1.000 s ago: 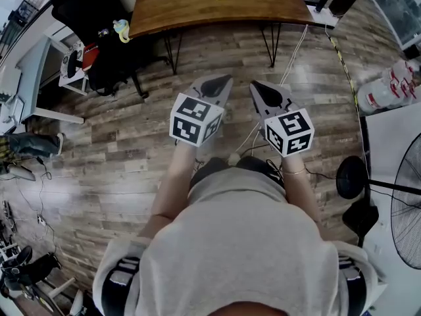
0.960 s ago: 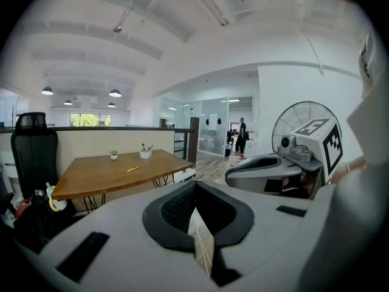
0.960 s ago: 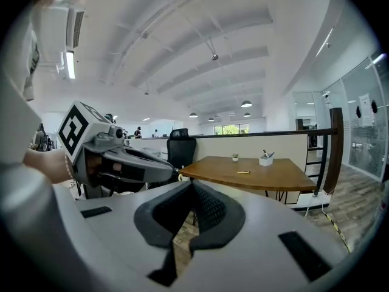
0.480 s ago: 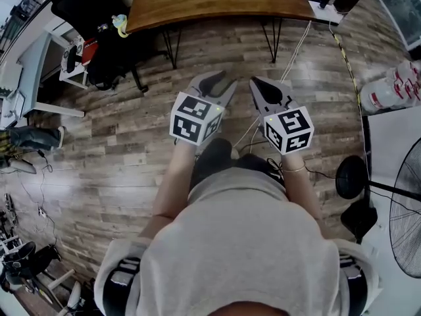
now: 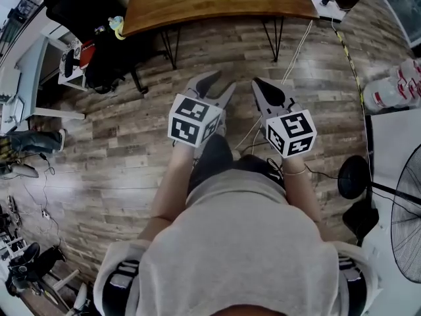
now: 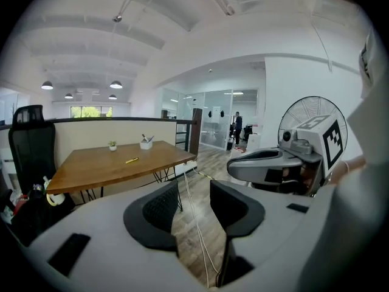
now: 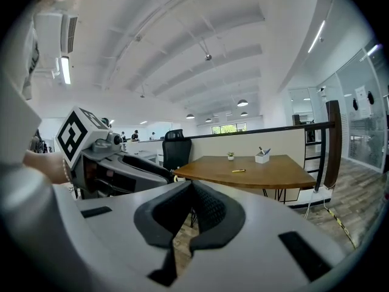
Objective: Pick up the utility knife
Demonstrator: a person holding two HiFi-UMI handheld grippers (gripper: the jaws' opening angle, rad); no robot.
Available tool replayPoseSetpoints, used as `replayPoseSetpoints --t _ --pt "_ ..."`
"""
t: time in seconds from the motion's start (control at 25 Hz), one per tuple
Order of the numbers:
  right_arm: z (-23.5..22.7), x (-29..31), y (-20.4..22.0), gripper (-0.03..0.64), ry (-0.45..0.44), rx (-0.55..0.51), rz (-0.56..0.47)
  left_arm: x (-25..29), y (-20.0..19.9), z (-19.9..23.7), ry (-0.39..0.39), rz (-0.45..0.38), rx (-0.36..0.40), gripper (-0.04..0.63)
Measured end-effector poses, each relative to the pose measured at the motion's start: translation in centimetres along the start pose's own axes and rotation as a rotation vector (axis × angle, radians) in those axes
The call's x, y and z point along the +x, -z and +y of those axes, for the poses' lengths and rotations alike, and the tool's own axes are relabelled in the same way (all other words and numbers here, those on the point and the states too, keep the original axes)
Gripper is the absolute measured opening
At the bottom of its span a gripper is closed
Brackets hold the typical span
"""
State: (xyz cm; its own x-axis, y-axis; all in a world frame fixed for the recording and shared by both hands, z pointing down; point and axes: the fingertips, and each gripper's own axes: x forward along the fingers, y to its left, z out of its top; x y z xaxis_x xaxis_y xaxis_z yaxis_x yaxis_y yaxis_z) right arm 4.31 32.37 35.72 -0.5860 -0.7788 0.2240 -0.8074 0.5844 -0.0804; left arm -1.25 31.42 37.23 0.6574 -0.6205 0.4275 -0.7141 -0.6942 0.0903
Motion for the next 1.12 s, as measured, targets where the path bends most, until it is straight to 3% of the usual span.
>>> replayPoseSetpoints --t 0.28,0.72,1.12 --pt "-3.7 5.6 -0.6 0.009 0.025 0.008 0.013 4.3 -1.0 5.6 0.022 0.019 -0.012 0.167" --pt "-8.4 16.4 -4.6 0.009 0.073 0.006 -0.005 10.0 -6.3 15.9 0.068 0.006 0.016 0.167" --pt "-12.4 22.2 -6.8 0.009 0.177 0.046 -0.055 14.1 -8.9 20.7 0.168 -0.003 0.061 0.164"
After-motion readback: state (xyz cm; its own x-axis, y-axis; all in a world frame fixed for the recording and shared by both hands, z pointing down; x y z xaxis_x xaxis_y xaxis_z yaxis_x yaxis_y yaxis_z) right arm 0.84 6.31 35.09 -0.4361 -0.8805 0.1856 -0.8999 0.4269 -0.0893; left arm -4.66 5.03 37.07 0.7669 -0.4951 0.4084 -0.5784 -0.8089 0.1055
